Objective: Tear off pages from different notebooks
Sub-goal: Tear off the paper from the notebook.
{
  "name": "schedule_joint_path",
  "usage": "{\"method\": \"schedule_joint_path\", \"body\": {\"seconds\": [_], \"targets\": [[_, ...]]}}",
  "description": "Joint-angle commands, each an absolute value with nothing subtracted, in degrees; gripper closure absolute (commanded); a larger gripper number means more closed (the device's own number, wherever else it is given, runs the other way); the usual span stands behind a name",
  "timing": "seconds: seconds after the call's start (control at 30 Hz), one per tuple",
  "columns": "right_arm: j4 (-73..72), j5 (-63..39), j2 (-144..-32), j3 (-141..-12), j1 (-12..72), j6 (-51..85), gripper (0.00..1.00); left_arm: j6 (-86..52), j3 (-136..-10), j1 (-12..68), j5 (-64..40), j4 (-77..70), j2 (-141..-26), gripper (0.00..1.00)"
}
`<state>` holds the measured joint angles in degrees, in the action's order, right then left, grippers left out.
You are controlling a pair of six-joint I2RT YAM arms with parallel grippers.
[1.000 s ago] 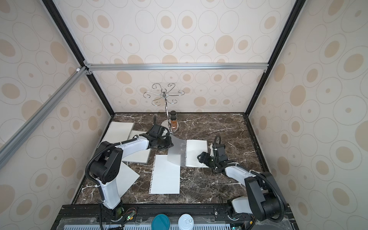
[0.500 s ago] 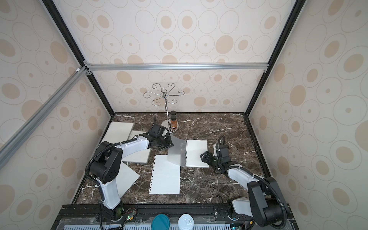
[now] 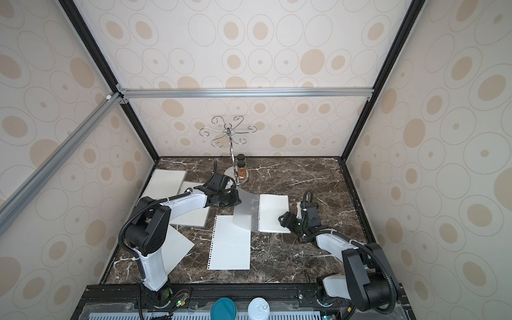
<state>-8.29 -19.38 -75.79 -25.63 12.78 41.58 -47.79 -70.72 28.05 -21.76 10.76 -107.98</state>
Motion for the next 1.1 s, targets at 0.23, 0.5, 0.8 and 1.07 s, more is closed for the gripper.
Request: {"method": "schedule_joint_path", "body": {"seconds": [0.23, 0.5, 0.8, 1.07], "targets": [[-12.7, -22.4, -79.3, -25.3, 12.6, 43.3, 0.27, -48.6, -70.6, 27.9, -21.8, 10.1, -106.2, 1.00], [-21.4, -28.1, -84.4, -24.7, 12.1, 48.4, 0.28, -48.8, -70.5, 27.9, -22.2, 10.0, -106.4, 1.00], [-31.1, -33.5, -90.9, -26.3, 10.2, 54.2, 0.31, -48.7, -70.6, 27.8, -22.3, 9.9, -106.2, 1.00], [-30.8, -32.0, -92.8, -29.9, 10.0, 54.2, 0.32, -48.8, -70.7, 27.9, -22.8, 9.8, -106.6, 1.00]]}}
